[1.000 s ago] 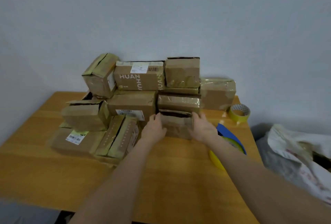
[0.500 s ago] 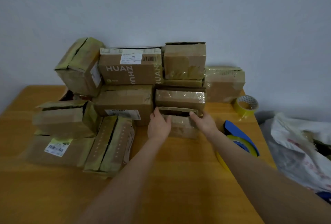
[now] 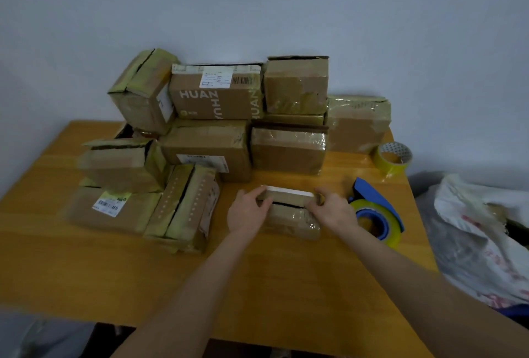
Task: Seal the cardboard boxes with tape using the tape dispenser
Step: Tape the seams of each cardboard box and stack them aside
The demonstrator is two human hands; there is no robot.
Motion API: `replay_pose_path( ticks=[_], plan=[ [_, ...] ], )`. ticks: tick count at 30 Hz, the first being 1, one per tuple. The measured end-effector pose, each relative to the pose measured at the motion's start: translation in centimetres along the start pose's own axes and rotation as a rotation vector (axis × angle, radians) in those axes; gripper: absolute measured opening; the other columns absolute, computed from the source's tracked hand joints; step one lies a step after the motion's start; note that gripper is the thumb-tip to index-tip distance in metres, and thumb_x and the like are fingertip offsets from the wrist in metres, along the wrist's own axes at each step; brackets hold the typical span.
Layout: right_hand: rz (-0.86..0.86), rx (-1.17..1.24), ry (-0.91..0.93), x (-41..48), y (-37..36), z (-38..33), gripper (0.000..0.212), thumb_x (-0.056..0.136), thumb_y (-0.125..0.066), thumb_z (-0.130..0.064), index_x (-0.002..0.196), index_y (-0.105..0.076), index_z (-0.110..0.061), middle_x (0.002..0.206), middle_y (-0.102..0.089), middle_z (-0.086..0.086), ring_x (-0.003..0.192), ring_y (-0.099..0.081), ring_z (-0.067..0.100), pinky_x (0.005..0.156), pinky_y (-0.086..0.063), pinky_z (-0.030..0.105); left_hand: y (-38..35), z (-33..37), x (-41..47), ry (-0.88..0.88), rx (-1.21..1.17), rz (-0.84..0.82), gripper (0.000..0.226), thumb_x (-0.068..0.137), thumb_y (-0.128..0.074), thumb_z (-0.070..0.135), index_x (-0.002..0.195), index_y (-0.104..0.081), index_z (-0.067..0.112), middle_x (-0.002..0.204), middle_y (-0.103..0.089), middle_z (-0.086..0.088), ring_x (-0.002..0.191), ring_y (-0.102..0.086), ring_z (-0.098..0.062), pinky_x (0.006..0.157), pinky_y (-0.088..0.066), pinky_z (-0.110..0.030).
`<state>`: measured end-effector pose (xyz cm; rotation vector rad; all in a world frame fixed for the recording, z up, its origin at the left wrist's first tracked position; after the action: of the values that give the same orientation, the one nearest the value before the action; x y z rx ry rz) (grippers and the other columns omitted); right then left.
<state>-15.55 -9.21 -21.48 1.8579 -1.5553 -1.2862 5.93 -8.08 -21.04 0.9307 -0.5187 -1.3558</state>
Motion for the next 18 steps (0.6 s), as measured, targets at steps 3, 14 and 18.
replay_pose_path(
  ticks=[3, 14, 18],
  plan=[
    [0.004, -0.068, 0.055, -2.0, 0.1, 0.5, 0.042, 0.095, -0.053, -0.043, 0.133, -0.050, -0.024, 0.093, -0.065, 0.003, 0.085, -0.064, 0.026, 0.055, -0.043, 0.027, -0.2, -0.1, -2.5, -0.001, 0.024, 0.019, 0.043, 0.094, -0.052, 0.047, 0.136, -0.051, 0.037, 0.129, -0.051, -0.012, 0.110, -0.056, -0.024, 0.090, -0.049, -0.034],
    [-0.037, -0.165, 0.230, -5.6, -0.1, 2.4, 0.054, 0.096, -0.054, -0.042, 0.144, -0.036, -0.027, 0.140, -0.036, 0.009, 0.112, -0.055, 0.035, 0.088, -0.048, 0.041, -2.0, 1.2, -7.6, -0.034, 0.072, 0.081, 0.054, 0.087, -0.066, 0.037, 0.138, -0.051, 0.028, 0.151, -0.037, 0.002, 0.133, -0.041, -0.018, 0.110, -0.037, -0.037],
    [-0.070, -0.281, 0.274, -6.5, -0.9, 2.5, 0.059, 0.098, -0.048, -0.045, 0.151, -0.025, -0.035, 0.147, -0.031, 0.008, 0.113, -0.055, 0.033, 0.086, -0.050, 0.040, -2.2, 1.3, -7.4, -0.031, 0.101, 0.087, 0.049, 0.090, -0.063, 0.036, 0.137, -0.052, 0.029, 0.150, -0.037, 0.002, 0.133, -0.041, -0.018, 0.111, -0.036, -0.035]
  ],
)
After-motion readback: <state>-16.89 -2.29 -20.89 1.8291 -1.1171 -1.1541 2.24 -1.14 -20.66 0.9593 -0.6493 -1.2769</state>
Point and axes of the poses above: each hand's wrist, its own x-axis towards the middle knuckle, its own y-axis out of the back of the hand, z = x × y, the point moved 10 cm from there along x, towards the middle knuckle
